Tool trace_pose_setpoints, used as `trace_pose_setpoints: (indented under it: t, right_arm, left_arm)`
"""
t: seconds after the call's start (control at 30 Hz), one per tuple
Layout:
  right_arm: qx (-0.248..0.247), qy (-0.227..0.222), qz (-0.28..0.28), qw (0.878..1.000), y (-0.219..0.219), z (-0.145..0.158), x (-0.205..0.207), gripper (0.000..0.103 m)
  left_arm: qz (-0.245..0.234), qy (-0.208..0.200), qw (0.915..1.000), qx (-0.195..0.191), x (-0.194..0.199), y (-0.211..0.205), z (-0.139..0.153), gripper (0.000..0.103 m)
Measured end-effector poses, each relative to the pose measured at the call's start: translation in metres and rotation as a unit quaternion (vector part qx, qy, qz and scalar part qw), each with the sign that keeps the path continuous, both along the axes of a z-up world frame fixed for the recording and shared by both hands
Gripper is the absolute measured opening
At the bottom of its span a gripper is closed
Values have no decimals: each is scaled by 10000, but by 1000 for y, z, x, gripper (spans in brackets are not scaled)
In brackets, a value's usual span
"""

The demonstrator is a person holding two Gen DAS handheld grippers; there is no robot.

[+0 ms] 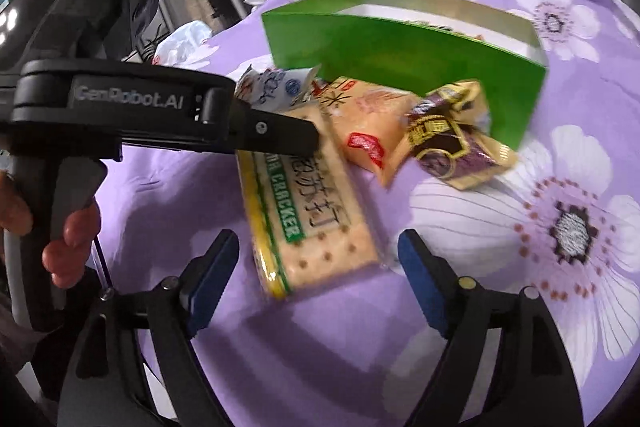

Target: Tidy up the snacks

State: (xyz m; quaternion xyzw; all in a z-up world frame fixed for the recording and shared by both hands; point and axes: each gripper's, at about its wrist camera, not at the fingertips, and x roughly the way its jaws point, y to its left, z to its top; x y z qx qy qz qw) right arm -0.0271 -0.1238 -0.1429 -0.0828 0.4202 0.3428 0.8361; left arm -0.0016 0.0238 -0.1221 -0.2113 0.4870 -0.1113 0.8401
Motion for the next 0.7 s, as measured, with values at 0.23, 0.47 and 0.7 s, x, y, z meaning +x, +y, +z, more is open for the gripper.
trace_pose_setpoints:
  t: [0.23,0.47,0.7]
  right_arm:
    - [-140,-34,192,9997,3,4,0,55]
    - [128,-190,154,9996,-6,19,-15,54]
    - [223,-535,103,9983,-21,43,-26,54]
  left_arm:
    - [-45,-70,9998,-153,-3,0,2,44]
    - [-136,-445,9982,-368,-16,-2,28,36]
    - [-240,-795,9958,-373,-17,-11,55,35]
